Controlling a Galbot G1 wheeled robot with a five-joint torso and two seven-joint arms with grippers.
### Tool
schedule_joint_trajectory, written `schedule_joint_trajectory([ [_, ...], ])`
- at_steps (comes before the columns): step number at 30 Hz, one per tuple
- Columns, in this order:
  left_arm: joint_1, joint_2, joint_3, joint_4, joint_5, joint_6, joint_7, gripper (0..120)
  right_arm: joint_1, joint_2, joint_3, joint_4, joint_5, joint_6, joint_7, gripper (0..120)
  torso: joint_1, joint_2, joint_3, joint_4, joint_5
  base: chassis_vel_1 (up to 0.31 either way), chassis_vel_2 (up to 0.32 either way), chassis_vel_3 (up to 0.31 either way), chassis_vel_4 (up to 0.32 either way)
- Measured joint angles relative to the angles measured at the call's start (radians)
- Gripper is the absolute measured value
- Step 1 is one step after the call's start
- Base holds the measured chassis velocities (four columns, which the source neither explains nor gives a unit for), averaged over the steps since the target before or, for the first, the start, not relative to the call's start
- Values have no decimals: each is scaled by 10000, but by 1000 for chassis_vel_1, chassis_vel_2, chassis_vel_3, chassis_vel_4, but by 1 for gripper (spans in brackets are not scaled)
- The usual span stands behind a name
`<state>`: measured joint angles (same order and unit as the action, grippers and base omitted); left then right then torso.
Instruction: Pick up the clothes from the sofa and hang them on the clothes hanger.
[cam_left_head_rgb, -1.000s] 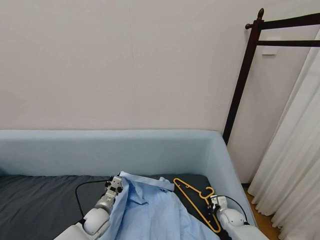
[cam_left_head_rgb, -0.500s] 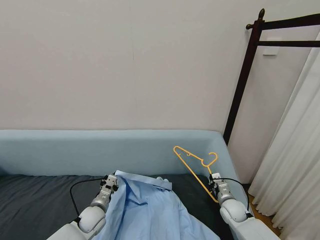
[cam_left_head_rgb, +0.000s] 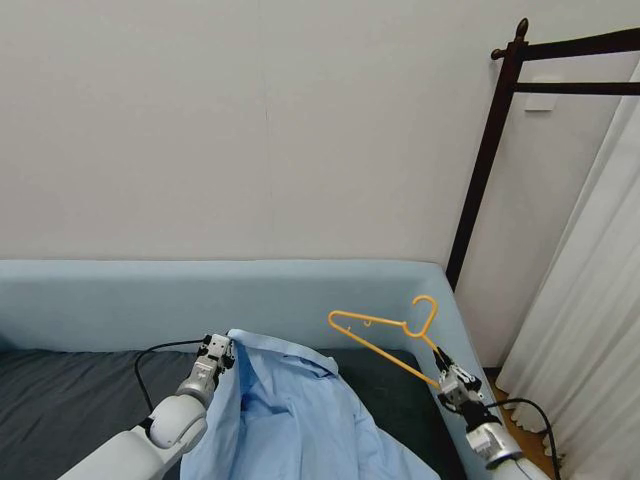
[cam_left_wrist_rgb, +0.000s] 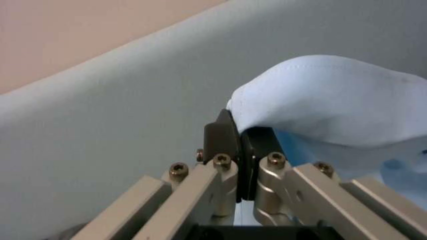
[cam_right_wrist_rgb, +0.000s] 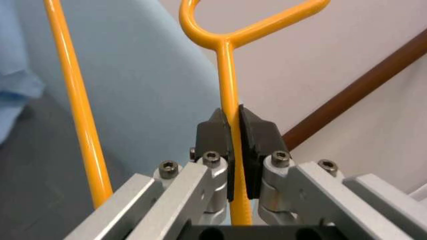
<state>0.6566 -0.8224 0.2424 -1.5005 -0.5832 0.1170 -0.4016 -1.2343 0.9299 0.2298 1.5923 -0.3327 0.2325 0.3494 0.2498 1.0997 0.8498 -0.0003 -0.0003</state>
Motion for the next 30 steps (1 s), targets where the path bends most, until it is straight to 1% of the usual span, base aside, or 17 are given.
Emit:
schedule_joint_trajectory([
  [1, -13, 71, -6, -167, -247, 136, -53, 0, -266, 105, 57, 93, -294, 82, 45, 3, 0, 1, -1, 0, 5, 0, 0, 0, 0],
  [2, -51, 129, -3, -297, -413, 242, -88, 0, -514, 202, 78, 172, -526, 146, 62, 3, -1, 1, -1, 4, 1, 0, 0, 0, 0],
  [5, -148, 219, 91, -429, -544, 343, -107, 0, -819, 348, 11, 253, -855, 181, 64, 3, 0, 1, -1, 4, 1, 0, 0, 0, 0],
  [7, -327, 319, 330, -595, -617, 482, -105, 0, -1106, 646, -307, 342, -1405, 203, 159, 3, 0, 1, 0, 1, 5, 0, 0, 0, 0],
  [9, -369, 339, 386, -629, -627, 513, -105, 0, -1147, 720, -410, 375, -1512, 200, 173, 3, 0, 1, 0, 1, 3, 0, 0, 0, 0],
  [12, -431, 378, 526, -740, -601, 598, -121, 0, -1150, 963, -954, 431, -1700, 19, 313, 3, 0, 1, 0, 3, 1, 0, 0, 0, 0],
  [13, -431, 378, 526, -740, -601, 598, -121, 0, -1150, 963, -954, 431, -1700, 19, 313, 3, 0, 1, 0, 3, 1, 0, 0, 0, 0],
  [15, -345, 388, 519, -907, -588, 708, -208, 0, -1028, 1072, -1266, 443, -1715, -138, 377, 3, 0, 0, 0, 2, 3, 0, 0, 0, 0],
  [16, -265, 417, 497, -1040, -587, 789, -259, 0, -885, 1123, -1475, 391, -1725, -209, 423, 3, 0, 1, 1, 2, -3, 0, 0, 0, 0],
  [17, -265, 417, 497, -1040, -587, 789, -259, 0, -885, 1123, -1475, 391, -1725, -209, 423, 3, 0, 1, 1, 2, -3, 0, 0, 0, 0],
  [21, -8, 657, 411, -1693, -587, 1142, -490, 0, -243, 1361, -2426, 7, -1725, -536, 613, 3, 0, 1, 1, 4, 1, 0, 0, 0, 0],
  [22, -8, 657, 411, -1693, -587, 1142, -490, 0, -243, 1361, -2426, 7, -1725, -536, 613, 3, 0, 1, 1, 4, 1, 0, 0, 0, 0],
  [25, 35, 811, 365, -2064, -629, 1327, -624, 0, 408, 1709, -2972, -523, -1684, -811, 764, 3, 0, 1, 1, 4, 2, 0, 0, 0, 0],
  [27, 54, 919, 328, -2234, -643, 1386, -650, 0, 756, 1911, -3125, -903, -1672, -897, 848, 3, 0, 0, 2, 4, 3, 0, 0, 0, 0],
  [30, 121, 1072, 213, -2395, -652, 1407, -652, 0, 1078, 2018, -3169, -1289, -1675, -902, 920, 3, 1, 0, 1, 5, 2, 0, 0, 0, 0],
])
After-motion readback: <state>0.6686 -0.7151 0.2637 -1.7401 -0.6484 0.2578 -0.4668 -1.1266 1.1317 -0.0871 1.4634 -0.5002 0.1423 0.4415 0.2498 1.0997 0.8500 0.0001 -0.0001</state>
